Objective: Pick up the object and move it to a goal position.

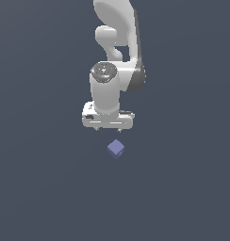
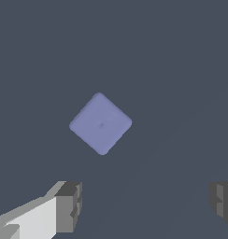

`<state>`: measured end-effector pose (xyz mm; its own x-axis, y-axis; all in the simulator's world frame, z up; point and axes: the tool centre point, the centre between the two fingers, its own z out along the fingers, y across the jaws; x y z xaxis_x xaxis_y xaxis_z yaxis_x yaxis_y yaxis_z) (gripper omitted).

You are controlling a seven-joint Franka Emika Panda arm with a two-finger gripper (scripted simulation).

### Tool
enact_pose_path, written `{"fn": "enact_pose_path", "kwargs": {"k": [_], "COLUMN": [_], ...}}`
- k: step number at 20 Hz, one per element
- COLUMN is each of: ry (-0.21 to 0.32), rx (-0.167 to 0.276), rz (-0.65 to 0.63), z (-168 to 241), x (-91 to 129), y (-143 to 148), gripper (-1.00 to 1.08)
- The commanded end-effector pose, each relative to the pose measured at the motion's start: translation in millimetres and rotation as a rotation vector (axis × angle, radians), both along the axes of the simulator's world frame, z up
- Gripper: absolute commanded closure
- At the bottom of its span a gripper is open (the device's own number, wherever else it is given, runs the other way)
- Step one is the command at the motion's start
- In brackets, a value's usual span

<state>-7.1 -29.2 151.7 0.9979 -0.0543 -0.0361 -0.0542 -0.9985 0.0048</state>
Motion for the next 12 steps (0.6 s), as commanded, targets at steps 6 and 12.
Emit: {"fn": "enact_pose_path", "kwargs": {"k": [6,12], "ry": [-0.012,-0.021], "rx": [-0.014,-0.024], "rz": [0.024,0.041], "z": [3.4,5.8], "x": [0.3,0.5], "y": [-0.6,-0.9], "gripper": [-0.92,-0.92]}}
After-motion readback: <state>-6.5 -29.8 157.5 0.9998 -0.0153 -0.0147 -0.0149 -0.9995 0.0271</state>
